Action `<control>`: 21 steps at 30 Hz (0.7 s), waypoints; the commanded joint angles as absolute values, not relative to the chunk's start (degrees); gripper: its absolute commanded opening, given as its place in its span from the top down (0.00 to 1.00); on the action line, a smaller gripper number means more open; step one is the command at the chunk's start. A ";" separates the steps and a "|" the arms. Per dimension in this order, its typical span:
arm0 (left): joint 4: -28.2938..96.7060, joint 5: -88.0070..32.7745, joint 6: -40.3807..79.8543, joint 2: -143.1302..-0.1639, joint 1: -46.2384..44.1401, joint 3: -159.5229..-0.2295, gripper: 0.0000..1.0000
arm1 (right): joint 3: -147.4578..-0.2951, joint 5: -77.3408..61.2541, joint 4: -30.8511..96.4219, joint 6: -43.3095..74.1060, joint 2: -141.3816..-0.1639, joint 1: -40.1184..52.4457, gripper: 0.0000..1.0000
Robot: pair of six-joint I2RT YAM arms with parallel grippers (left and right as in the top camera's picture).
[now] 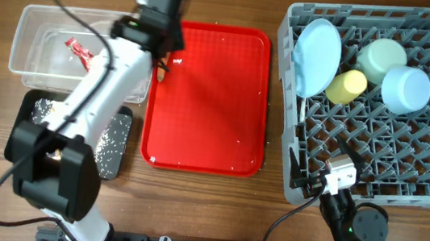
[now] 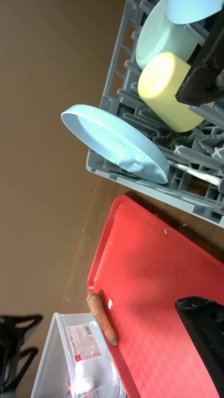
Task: Sort waste into correct bins and load items into the dishwasher rack
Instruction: 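Drop the candy wrapper and tissue into the clear bin with the left gripper, then grasp the carrot with the left gripper and drop it in the clear bin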
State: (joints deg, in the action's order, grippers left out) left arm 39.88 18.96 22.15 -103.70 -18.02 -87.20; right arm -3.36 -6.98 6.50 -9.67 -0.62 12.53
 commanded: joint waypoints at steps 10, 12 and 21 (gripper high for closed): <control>29.76 32.36 19.73 -125.25 -21.89 -87.00 0.38 | -3.18 -6.44 6.28 -8.91 -0.27 12.36 0.00; 28.84 35.62 19.73 -125.69 -21.89 -87.00 0.39 | -3.18 -6.44 6.28 -8.91 -0.27 12.36 0.00; 23.49 17.23 17.82 -128.79 -18.61 -87.00 0.55 | -3.18 -6.44 6.28 -8.91 -0.27 12.36 0.00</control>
State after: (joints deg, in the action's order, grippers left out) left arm 24.10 28.40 19.57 -126.72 -18.68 -87.07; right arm -3.36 -6.98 6.52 -9.67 -0.62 12.53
